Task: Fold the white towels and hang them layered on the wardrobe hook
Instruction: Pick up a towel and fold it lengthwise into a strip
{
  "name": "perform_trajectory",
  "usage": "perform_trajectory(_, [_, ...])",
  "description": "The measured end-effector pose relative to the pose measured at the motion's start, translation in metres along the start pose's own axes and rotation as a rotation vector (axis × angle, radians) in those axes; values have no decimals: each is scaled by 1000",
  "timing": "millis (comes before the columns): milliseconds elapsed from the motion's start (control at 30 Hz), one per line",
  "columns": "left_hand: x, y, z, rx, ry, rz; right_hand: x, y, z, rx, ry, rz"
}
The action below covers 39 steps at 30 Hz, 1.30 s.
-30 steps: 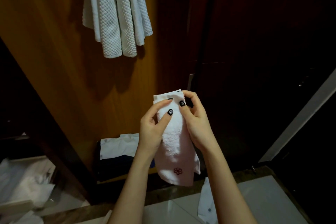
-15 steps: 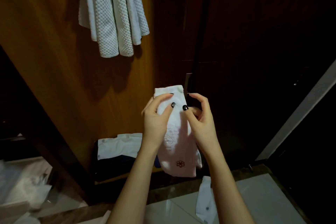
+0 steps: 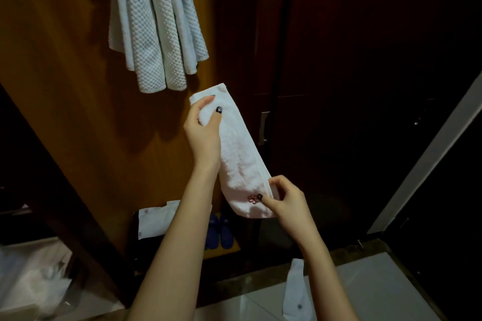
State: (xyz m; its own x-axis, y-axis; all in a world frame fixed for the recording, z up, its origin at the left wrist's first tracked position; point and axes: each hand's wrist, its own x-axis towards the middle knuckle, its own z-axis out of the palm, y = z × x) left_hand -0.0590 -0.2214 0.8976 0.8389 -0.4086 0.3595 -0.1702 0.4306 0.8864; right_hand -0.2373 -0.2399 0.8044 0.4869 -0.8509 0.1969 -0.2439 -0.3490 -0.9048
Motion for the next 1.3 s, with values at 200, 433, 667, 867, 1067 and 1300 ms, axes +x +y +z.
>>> perform_trajectory(200, [5, -15, 0, -96, 19, -122, 5, 18, 8, -300, 75, 15])
perform_trajectory(433, [21, -28, -12, -41, -18, -174, -1, 31, -21, -16, 214, -17])
perform_trajectory(667, [21, -51, -18, 6, -56, -216, -4, 27, -25, 109, 313, -96])
perform_trajectory(867, [20, -51, -15, -90, -252, -254, -4, 30, -46, 465, -1, 192])
perform_trajectory(1067, [23, -38, -5, -210, -353, -285, -9, 28, -42, 639, -209, 274])
perform_trajectory(1300, [25, -23, 3, -394, -457, -330, -10, 19, -34, 717, -197, 315])
